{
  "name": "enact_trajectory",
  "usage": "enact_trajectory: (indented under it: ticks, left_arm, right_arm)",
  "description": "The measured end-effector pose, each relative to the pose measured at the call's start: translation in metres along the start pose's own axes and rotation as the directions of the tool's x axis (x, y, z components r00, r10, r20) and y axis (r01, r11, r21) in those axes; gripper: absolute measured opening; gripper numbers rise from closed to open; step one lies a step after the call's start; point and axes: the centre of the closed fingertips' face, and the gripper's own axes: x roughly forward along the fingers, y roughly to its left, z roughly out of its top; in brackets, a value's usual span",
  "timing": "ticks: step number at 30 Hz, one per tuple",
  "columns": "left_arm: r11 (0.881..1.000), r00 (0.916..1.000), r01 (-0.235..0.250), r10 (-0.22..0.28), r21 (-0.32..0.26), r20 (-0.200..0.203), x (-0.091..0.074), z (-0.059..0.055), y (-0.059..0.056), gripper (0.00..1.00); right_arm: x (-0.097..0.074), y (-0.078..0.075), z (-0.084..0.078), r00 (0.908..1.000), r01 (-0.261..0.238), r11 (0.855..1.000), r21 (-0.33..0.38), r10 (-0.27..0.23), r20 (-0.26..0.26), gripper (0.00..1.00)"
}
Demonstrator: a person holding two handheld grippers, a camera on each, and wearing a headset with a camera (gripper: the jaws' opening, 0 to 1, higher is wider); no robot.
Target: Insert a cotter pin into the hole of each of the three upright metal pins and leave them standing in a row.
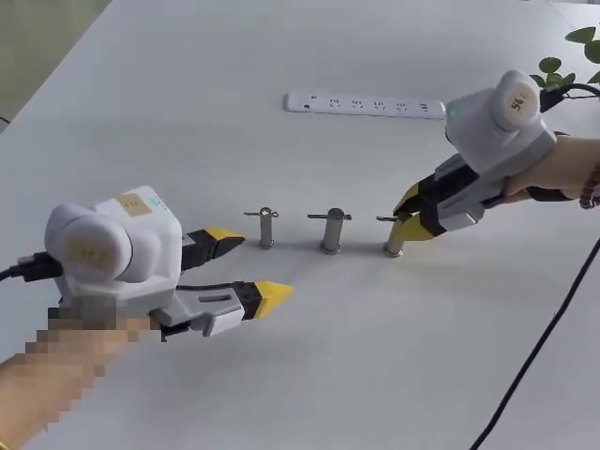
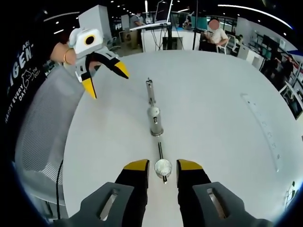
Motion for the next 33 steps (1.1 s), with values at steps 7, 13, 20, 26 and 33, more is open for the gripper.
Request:
enact_trajectory:
  ticks: [7, 13, 20, 26, 33]
  left_arm:
    - [0.999, 0.9998, -0.022, 0.022, -0.027, -0.004, -0.002, 0.005, 0.004, 0.52]
    - [0.997, 0.9988, -0.048, 0.047, -0.055, -0.01, -0.005, 0.005, 0.006, 0.57]
    - [0.993, 0.9948, -0.091, 0.087, -0.076, -0.053, -0.007, 0.001, 0.009, 0.68]
    - [0.985, 0.9908, -0.127, 0.12, -0.119, -0.063, -0.008, 0.004, 0.01, 0.73]
    - [0.973, 0.9865, -0.156, 0.145, -0.171, -0.076, -0.008, 0.005, 0.01, 0.8]
  right_arm:
    - [-0.011, 0.005, 0.011, 0.9951, 0.081, 0.991, 0.104, -0.086, 0.048, 0.33]
    - [-0.02, 0.016, 0.006, 0.9833, 0.144, 0.951, 0.274, -0.169, 0.068, 0.43]
    - [-0.026, 0.035, -0.004, 0.9722, 0.184, 0.891, 0.415, -0.227, 0.058, 0.55]
    - [-0.023, 0.049, -0.002, 0.9587, 0.228, 0.851, 0.473, -0.281, 0.044, 0.64]
    - [-0.013, 0.063, 0.007, 0.9482, 0.22, 0.812, 0.54, -0.308, 0.077, 0.67]
